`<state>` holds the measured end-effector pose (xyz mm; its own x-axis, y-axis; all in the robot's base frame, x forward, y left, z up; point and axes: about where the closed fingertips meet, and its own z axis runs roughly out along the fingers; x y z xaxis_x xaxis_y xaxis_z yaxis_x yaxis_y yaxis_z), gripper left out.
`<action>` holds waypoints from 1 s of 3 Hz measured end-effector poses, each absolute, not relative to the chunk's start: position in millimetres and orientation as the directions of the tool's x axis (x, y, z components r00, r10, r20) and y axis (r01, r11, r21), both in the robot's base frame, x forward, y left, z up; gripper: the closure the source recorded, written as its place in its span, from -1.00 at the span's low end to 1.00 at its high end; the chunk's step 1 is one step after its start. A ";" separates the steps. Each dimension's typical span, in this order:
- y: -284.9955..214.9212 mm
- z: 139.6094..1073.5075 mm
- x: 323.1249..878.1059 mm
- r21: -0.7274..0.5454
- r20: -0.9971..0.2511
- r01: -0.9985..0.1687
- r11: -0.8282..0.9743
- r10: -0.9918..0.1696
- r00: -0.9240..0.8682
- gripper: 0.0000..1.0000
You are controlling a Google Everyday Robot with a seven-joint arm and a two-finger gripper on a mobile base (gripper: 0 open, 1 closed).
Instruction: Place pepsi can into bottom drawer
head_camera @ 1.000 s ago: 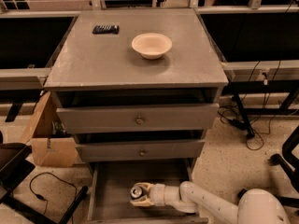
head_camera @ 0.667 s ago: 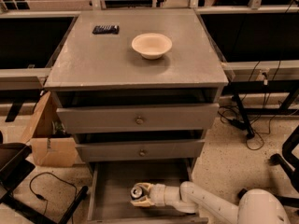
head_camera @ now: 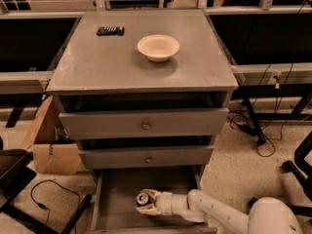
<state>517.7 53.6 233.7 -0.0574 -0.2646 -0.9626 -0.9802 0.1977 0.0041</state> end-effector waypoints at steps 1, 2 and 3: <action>54.4 233.9 517.6 0.005 -0.962 -0.980 0.198 -0.266 -0.059 -1.00; 55.7 234.4 517.5 0.008 -0.961 -0.980 0.199 -0.270 -0.062 -1.00; 55.9 254.5 511.3 0.009 -0.944 -0.986 0.167 -0.323 -0.064 -1.00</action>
Offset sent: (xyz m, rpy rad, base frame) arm 0.0000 0.0000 0.0000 0.0000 0.0000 0.0000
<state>511.3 55.9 254.5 -0.0635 -0.3226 -0.9444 -0.9859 0.1673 0.0092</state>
